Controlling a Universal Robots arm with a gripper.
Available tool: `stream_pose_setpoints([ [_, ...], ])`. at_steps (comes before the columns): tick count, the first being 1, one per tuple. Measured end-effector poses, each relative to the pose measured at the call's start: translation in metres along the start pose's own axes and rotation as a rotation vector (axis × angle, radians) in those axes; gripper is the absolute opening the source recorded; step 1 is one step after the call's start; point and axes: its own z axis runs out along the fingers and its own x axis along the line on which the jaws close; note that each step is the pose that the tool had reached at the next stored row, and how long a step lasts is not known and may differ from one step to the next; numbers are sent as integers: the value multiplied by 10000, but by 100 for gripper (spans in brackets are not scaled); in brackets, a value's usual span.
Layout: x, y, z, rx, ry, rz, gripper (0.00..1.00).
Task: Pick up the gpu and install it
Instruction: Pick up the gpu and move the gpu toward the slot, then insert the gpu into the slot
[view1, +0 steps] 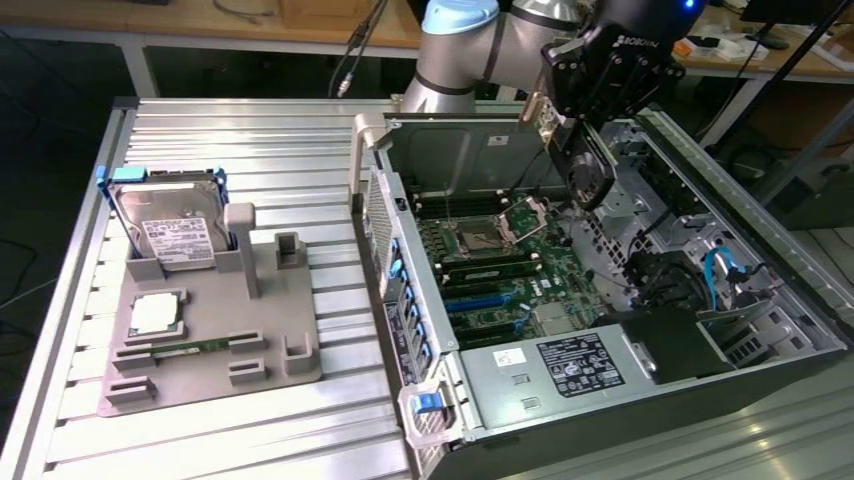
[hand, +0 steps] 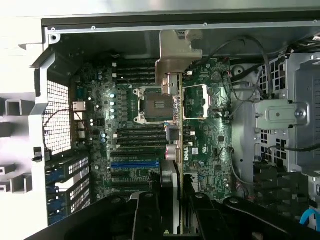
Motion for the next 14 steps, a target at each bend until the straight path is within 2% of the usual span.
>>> stream_pose_setpoints([
  [12, 0, 1, 0, 1, 0, 19, 27],
  [14, -1, 1, 4, 4, -17, 384, 27],
])
